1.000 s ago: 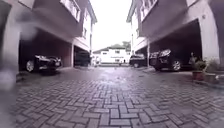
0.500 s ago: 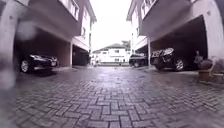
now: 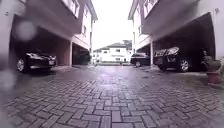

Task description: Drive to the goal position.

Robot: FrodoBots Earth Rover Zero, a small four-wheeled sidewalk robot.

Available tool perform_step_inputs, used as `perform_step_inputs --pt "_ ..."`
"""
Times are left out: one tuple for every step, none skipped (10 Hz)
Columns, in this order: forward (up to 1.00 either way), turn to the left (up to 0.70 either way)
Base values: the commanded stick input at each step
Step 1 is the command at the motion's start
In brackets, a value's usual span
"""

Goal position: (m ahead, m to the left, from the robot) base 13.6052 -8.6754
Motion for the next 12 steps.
perform_step_inputs --pt "0.7 0.0" --pt "0.7 0.0" --pt "0.7 0.0" --pt "0.7 0.0" --pt "0.7 0.0" --pt "0.7 0.0" --pt "0.7 0.0" --pt "0.7 0.0" --pt "0.7 0.0" --pt "0.7 0.0" --pt "0.7 0.0" --pt "0.7 0.0"
